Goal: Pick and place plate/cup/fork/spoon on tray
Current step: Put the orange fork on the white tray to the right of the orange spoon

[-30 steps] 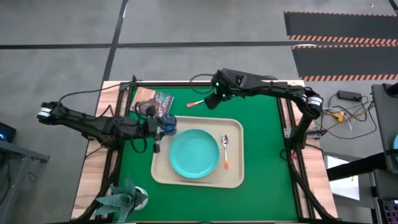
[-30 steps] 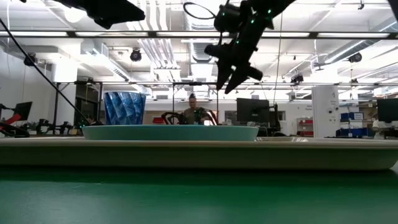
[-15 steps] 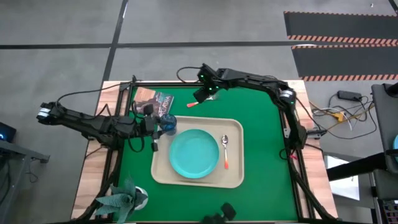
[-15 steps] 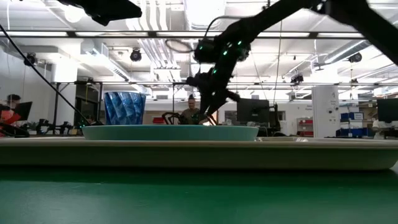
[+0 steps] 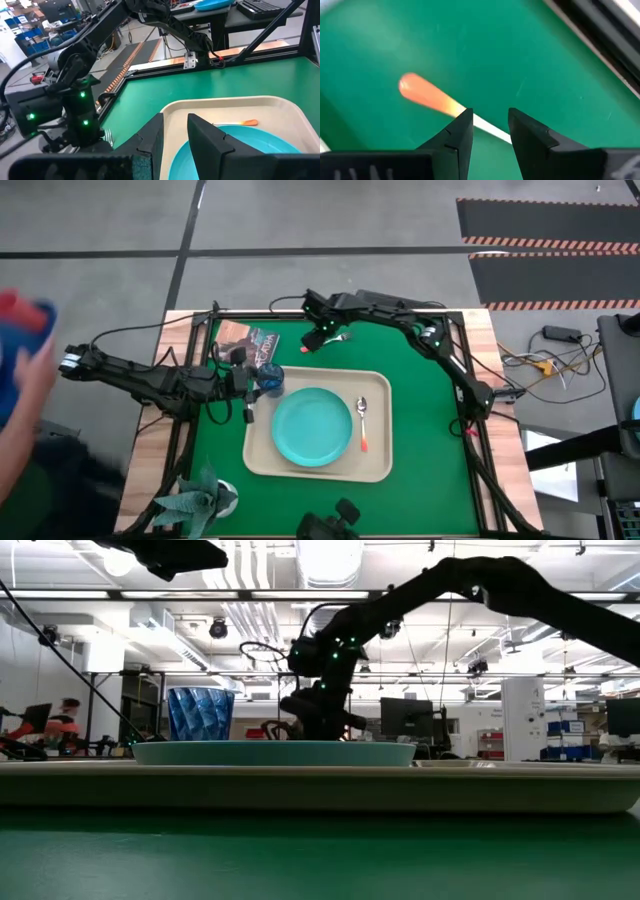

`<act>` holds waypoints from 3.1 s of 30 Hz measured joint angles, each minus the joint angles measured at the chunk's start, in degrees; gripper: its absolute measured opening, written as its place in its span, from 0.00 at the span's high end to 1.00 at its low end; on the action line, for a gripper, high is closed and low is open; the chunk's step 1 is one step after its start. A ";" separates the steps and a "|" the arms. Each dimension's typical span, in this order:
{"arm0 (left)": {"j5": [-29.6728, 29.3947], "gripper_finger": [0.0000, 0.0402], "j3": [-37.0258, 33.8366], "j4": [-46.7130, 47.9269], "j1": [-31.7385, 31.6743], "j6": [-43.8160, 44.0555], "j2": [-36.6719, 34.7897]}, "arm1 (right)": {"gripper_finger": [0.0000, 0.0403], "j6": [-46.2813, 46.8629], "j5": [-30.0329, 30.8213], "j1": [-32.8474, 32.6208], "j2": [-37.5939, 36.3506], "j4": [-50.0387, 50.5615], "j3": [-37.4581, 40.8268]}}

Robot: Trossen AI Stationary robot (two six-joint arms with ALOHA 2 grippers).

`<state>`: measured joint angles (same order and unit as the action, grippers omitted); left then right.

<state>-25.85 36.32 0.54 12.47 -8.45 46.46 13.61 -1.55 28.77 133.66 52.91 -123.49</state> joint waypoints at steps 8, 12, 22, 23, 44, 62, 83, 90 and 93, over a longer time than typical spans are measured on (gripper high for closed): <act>0.00 0.82 0.00 -0.01 0.00 -1.17 0.00 | 0.67 -14.98 0.06 0.04 -0.24 5.12 -0.82; -0.02 0.82 0.00 -0.02 0.00 -1.20 0.00 | 0.65 -27.15 0.08 0.02 -0.24 5.39 -0.70; 0.00 0.82 0.00 -0.02 0.00 -1.35 0.00 | 0.64 -43.32 3.58 0.04 -0.24 5.57 -0.50; -0.01 0.82 0.00 0.00 0.00 -1.36 0.00 | 0.64 -44.20 3.59 0.02 -0.24 5.56 -0.42; 0.00 0.82 0.00 -0.02 -0.01 -1.49 0.00 | 0.64 -48.90 3.07 0.00 -0.26 2.93 3.88; 0.00 0.82 0.09 -0.17 0.00 -1.48 0.00 | 0.78 -48.14 2.82 0.00 -0.52 0.97 6.13; 0.00 0.82 0.07 -1.49 0.00 -1.36 0.00 | 0.94 -48.16 3.05 -0.15 -0.37 0.72 6.07; 0.00 0.82 0.07 -1.55 -0.01 -1.33 0.00 | 0.97 -48.18 3.57 -0.26 -1.04 0.84 5.36; 0.00 0.82 0.07 -1.55 -0.01 -1.31 0.00 | 0.97 -48.16 3.62 -0.30 -3.09 1.28 5.05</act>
<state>-25.85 36.38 -1.02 12.46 -9.76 46.46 -34.54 2.07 28.47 130.57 54.20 -118.45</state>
